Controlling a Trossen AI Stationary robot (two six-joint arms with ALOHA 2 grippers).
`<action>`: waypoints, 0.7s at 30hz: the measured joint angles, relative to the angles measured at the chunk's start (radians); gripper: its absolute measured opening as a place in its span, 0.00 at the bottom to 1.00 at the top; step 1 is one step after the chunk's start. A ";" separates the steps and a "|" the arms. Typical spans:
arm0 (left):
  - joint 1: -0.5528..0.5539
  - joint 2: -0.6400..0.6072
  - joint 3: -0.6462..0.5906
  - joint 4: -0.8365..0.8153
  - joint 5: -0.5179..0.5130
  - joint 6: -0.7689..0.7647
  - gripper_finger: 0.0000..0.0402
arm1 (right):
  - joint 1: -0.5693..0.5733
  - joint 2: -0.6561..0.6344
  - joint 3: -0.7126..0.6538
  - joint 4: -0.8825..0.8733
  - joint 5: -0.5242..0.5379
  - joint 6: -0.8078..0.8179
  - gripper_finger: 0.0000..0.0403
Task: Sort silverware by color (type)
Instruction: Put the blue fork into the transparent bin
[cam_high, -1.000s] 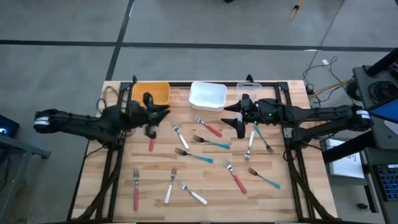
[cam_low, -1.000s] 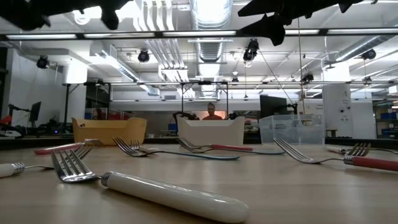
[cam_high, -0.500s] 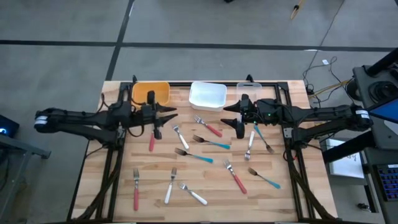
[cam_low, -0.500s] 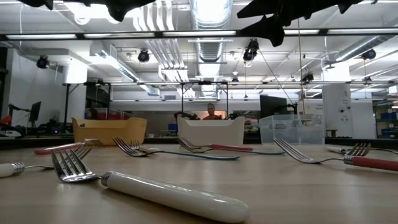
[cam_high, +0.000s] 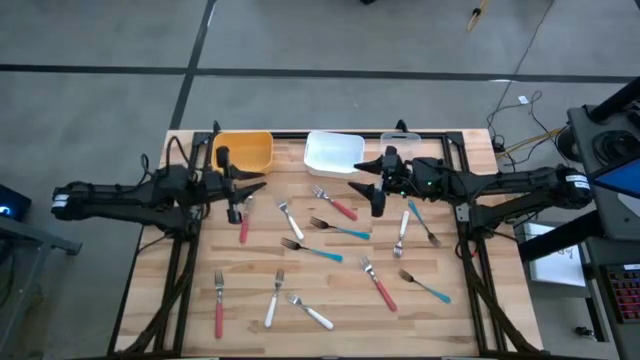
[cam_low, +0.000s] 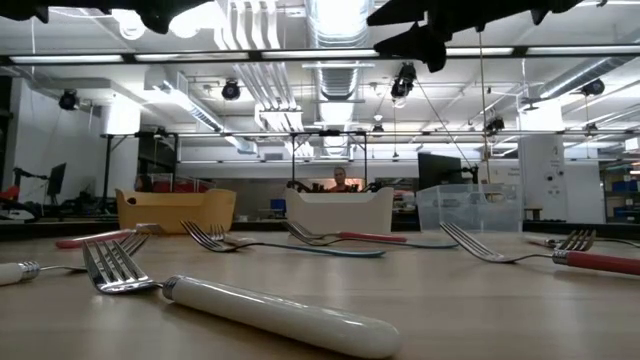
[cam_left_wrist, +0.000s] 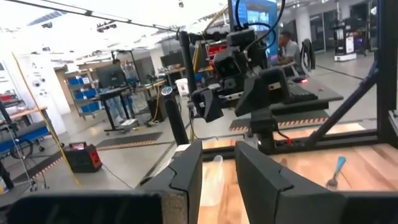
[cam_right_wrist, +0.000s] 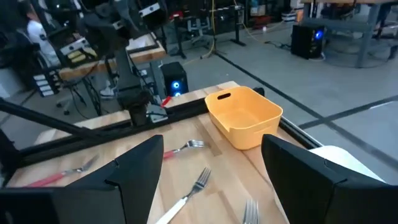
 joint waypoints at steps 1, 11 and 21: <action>0.000 -0.007 -0.002 0.000 -0.005 0.000 0.19 | 0.000 0.022 0.011 0.014 0.000 -0.004 0.66; 0.000 -0.016 -0.004 -0.026 -0.137 0.001 0.19 | 0.000 0.263 0.250 -0.224 0.001 0.001 0.66; 0.000 -0.001 -0.004 -0.033 -0.182 0.014 0.19 | 0.000 0.491 0.533 -0.732 0.030 0.133 0.66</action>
